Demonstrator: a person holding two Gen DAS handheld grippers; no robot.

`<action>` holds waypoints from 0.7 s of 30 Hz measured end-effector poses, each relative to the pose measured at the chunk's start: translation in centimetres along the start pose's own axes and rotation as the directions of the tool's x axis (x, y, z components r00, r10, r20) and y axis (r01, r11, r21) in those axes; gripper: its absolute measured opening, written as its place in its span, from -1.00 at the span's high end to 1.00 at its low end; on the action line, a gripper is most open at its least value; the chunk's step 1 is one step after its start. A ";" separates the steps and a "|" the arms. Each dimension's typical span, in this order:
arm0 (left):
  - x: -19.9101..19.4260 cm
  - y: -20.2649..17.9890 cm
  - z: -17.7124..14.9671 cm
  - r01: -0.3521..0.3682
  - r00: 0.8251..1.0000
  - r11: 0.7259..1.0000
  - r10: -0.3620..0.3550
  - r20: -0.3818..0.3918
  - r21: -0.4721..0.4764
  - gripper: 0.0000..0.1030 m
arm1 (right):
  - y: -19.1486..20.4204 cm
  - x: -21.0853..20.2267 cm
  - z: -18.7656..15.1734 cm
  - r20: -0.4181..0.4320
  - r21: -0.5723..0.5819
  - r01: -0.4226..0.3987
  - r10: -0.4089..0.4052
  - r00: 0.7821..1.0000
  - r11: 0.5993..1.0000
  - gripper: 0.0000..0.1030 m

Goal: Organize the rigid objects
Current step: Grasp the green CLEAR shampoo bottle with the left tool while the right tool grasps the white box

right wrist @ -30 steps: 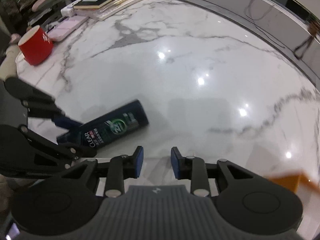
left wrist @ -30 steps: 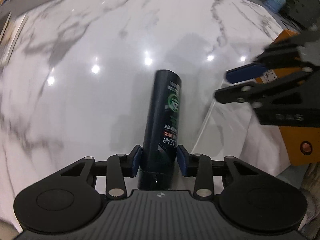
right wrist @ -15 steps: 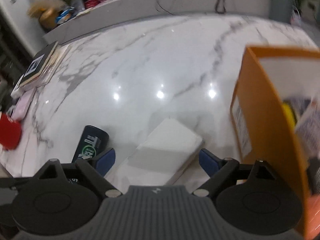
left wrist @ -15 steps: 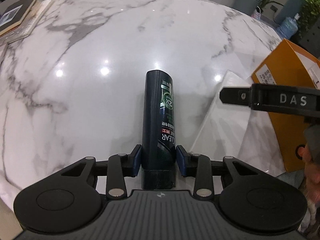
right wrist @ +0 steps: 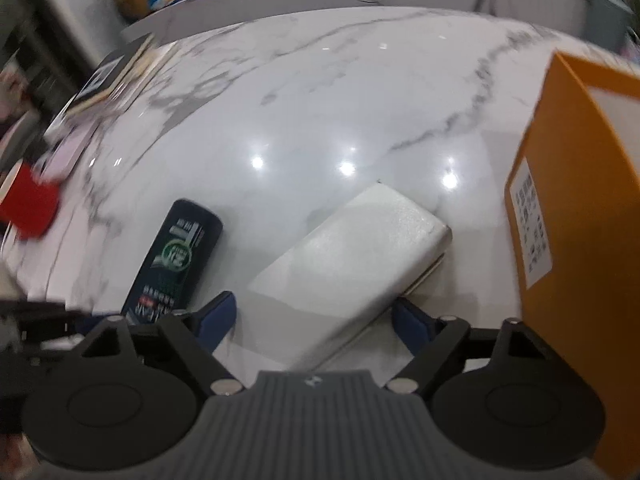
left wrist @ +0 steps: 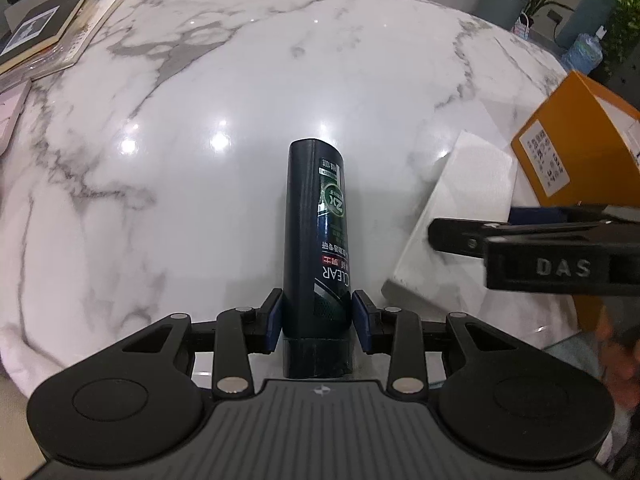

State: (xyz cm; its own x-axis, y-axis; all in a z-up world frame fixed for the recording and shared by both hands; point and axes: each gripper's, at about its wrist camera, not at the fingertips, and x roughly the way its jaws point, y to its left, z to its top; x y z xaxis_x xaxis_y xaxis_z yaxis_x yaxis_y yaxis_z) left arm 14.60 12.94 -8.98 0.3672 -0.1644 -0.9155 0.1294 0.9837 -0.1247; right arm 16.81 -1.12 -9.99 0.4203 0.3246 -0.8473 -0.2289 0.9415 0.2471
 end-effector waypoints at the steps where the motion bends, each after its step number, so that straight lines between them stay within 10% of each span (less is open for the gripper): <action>1: -0.1 -0.1 -0.1 -0.003 1.000 1.000 0.003 -0.005 0.001 0.20 | -0.1 -0.3 -0.1 -0.004 -0.018 -0.003 0.003 1.000 1.000 -0.46; 9: -0.6 -0.6 -1.3 -0.013 0.999 0.997 0.010 -0.046 -0.070 0.20 | -0.2 -2.8 -1.5 -0.029 -0.176 -0.030 0.025 0.999 0.984 0.12; 15: -0.6 -0.8 -1.2 -0.007 1.000 0.998 0.008 0.028 -0.059 -0.03 | -2.3 -2.8 -2.2 0.028 0.057 -0.056 0.055 0.998 0.997 -0.48; 21: -0.1 -0.6 -0.7 -0.030 0.998 0.999 0.031 0.046 -0.034 -0.04 | -2.9 -0.5 -1.0 0.022 0.248 -0.057 0.053 0.998 0.967 -0.63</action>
State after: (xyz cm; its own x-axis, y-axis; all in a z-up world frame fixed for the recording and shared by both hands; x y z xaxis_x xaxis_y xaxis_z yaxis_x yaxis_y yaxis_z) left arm 13.82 12.40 -9.10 0.4132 -0.1366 -0.9004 0.0872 0.9901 -0.1102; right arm 16.37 -4.16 -10.73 0.4267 0.3758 -0.8226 -0.0270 0.9145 0.4037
